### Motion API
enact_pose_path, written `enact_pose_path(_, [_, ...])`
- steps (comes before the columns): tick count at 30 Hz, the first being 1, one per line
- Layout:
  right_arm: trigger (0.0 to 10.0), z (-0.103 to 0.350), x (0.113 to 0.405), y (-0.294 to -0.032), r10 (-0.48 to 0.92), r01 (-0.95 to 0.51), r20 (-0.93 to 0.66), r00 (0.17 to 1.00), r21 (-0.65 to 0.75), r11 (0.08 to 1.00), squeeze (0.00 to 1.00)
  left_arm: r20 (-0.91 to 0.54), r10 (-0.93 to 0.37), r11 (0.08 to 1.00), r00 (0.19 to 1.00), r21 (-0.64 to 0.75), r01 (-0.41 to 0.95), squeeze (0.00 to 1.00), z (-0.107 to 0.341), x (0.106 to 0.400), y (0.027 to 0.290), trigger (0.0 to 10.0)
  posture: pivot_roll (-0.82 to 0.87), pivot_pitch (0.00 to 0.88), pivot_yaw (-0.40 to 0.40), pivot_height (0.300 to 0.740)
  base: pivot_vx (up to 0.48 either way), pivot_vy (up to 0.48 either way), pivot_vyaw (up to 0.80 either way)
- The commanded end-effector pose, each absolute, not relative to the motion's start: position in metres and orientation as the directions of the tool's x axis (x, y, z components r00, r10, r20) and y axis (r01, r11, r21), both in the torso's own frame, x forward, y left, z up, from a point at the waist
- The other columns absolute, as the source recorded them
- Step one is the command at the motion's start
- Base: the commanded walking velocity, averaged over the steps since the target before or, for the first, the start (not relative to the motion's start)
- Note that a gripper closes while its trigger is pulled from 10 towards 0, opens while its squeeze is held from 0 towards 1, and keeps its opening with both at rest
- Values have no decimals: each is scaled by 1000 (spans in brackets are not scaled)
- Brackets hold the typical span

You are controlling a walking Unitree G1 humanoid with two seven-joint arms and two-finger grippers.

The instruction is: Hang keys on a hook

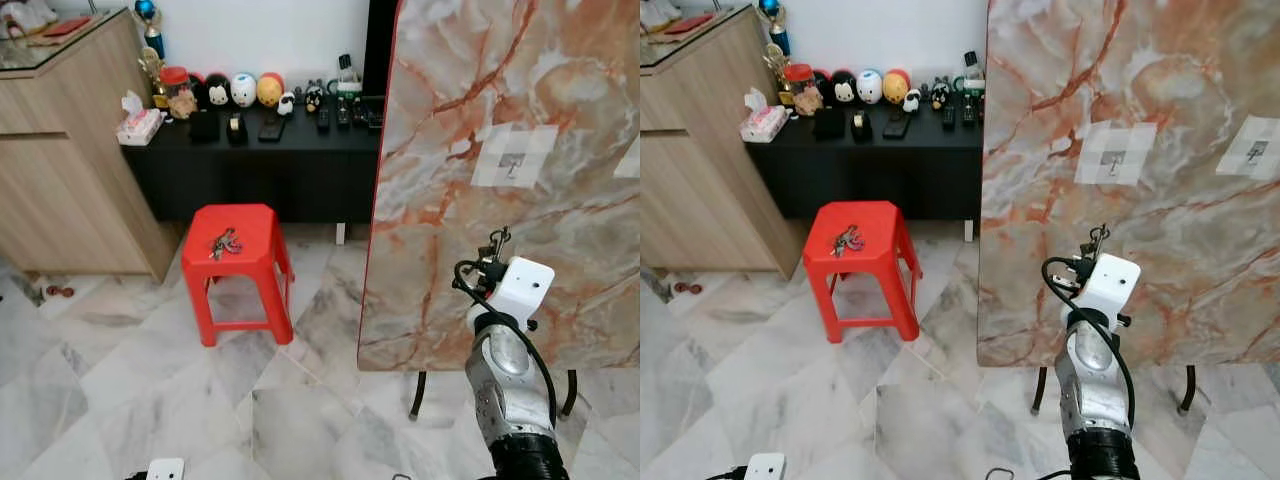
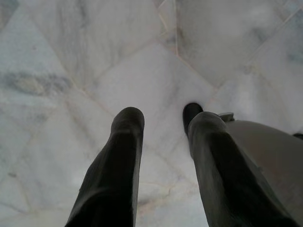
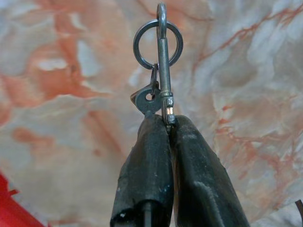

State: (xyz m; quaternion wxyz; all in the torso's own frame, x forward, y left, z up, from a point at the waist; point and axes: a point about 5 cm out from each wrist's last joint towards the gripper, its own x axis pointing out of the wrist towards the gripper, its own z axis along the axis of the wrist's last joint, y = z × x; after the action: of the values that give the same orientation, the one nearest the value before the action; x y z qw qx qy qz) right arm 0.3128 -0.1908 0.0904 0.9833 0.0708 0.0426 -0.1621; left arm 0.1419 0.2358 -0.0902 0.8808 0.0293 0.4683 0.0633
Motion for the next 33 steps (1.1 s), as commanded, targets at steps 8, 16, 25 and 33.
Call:
enact_pose_path(8, [10000, 92, 315, -191, -317, 328, -98, 943, 124, 937, 0, -836, 126, 991, 533, 127, -36, 0, -92, 138, 236, 10000, -131, 0, 12, 740, 302, 0, 0])
enact_pose_path(16, [10000, 92, 316, -189, -308, 318, -99, 946, 126, 939, 0, -838, 120, 992, 532, 127, -23, 0, -92, 138, 236, 10000, -130, 0, 12, 740, 307, 0, 0])
enact_pose_path(25, [10000, 90, 315, -184, -285, 297, -105, 953, 129, 946, 0, -839, 119, 991, 531, 132, -14, 0, -92, 138, 236, 10000, -131, 0, 12, 740, 154, 0, 0])
enact_pose_path(33, [10000, 92, 313, -178, -253, 260, -80, 964, 97, 961, 0, -842, 113, 992, 528, 127, -9, 0, -93, 138, 233, 10000, -130, 0, 10, 740, 0, 0, 0])
